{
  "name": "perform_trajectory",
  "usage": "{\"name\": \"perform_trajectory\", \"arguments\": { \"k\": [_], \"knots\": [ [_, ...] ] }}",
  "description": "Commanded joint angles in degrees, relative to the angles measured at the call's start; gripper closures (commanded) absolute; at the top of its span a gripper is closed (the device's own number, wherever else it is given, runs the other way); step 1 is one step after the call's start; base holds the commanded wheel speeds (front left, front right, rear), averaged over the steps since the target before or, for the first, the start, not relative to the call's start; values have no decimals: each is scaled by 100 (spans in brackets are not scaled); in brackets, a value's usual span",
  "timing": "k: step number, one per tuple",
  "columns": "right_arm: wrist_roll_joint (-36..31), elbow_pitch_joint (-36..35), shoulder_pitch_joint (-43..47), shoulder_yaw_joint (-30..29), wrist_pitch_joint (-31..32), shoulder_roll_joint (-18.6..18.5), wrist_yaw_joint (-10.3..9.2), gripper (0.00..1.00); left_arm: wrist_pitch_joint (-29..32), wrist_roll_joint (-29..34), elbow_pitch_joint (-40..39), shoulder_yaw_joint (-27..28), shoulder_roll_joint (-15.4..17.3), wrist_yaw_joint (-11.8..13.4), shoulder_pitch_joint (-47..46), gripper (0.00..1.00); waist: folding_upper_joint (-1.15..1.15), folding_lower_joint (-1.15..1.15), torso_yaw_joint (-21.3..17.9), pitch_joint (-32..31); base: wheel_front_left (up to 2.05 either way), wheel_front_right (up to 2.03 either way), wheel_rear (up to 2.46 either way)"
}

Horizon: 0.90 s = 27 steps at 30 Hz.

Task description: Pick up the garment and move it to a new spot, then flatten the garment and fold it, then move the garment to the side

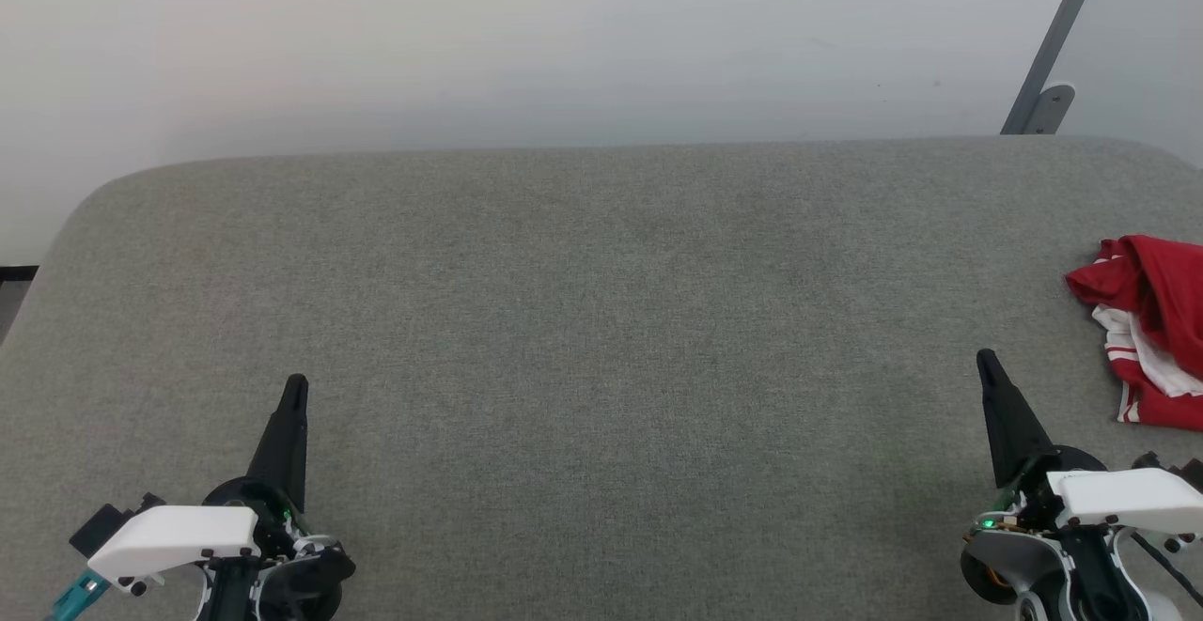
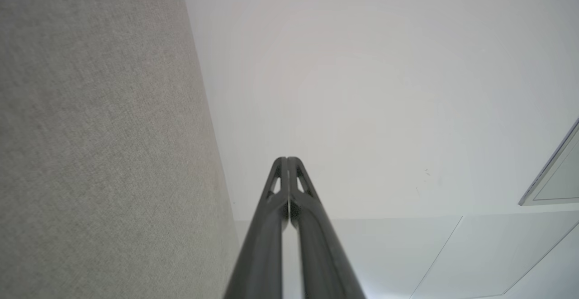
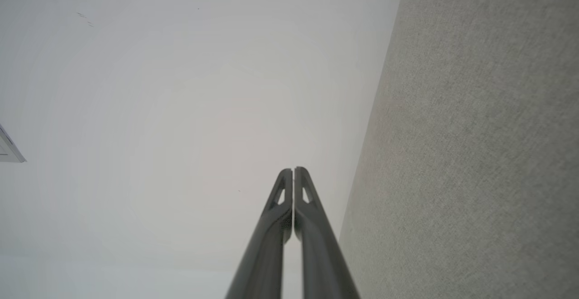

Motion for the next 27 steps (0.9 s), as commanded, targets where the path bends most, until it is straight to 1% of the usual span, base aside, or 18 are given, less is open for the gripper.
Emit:
{"name": "perform_trajectory", "arguments": {
  "k": [1,27],
  "knots": [
    [21,17,-18,-6,15,11,0,100,18,-15,-2,-8,9,-31,-73,100,0,0,0,0,0,0,0],
    [23,17,-17,-4,13,11,0,100,16,-17,-3,-9,10,-32,-72,100,0,0,0,0,0,0,0]
  ]
}}
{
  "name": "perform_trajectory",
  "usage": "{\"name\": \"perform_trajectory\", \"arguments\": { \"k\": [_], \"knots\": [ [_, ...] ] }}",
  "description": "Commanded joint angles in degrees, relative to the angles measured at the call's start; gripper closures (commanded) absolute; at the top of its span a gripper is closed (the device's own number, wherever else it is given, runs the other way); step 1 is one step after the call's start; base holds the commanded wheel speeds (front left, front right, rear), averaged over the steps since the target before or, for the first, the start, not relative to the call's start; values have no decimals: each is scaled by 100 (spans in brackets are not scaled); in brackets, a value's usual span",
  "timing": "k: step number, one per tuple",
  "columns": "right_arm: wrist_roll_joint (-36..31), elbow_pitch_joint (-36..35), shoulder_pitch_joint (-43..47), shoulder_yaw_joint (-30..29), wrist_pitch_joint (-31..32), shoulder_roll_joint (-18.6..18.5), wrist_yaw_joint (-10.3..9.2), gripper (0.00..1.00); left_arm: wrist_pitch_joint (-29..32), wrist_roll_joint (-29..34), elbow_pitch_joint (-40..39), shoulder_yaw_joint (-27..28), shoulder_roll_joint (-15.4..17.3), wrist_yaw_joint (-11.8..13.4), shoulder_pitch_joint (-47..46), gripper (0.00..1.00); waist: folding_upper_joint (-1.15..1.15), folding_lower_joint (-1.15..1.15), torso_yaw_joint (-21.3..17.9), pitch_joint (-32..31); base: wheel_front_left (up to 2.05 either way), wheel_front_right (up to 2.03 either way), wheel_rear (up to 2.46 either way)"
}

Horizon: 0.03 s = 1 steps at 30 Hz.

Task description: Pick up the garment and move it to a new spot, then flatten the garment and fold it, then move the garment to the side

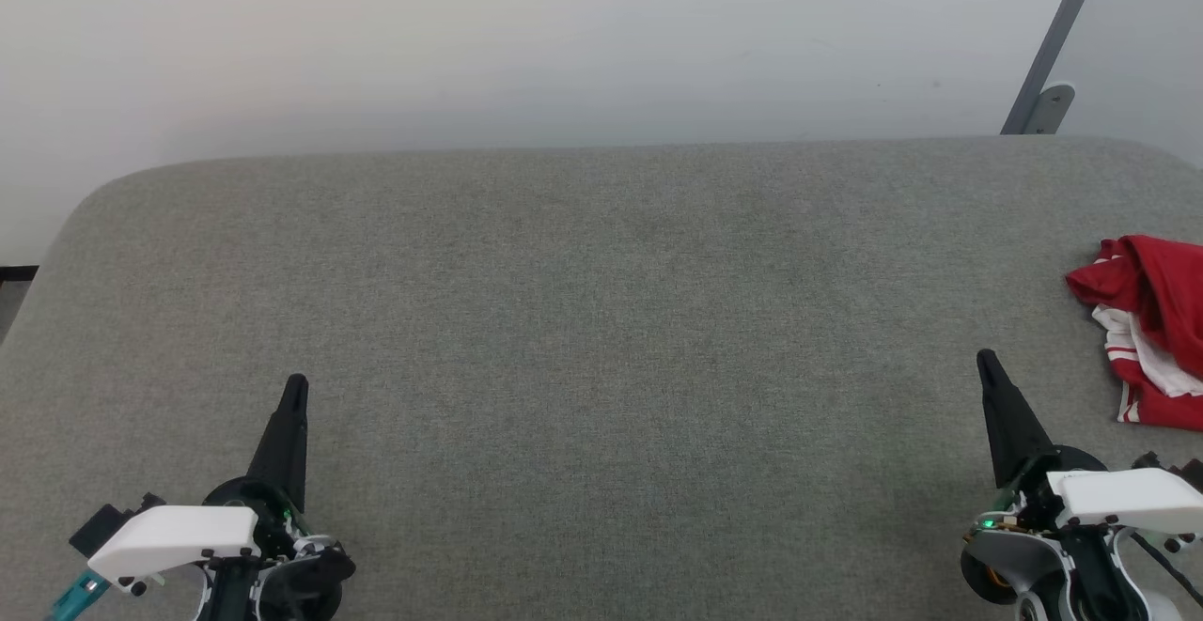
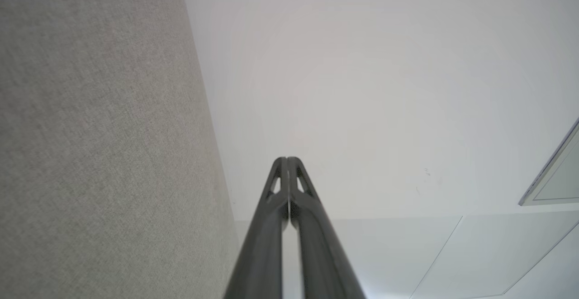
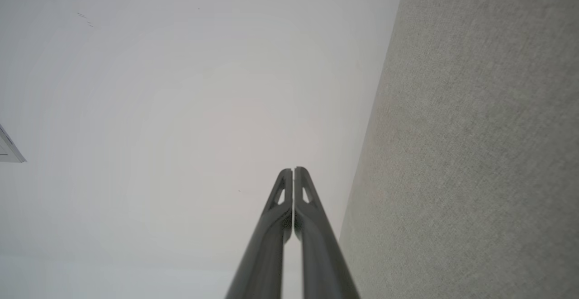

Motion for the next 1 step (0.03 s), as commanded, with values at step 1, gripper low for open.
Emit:
{"name": "perform_trajectory", "arguments": {
  "k": [1],
  "knots": [
    [21,17,-17,-5,13,11,0,100,16,-17,-3,-8,11,-31,-72,100,0,0,0,0,0,0,0]
  ]
}}
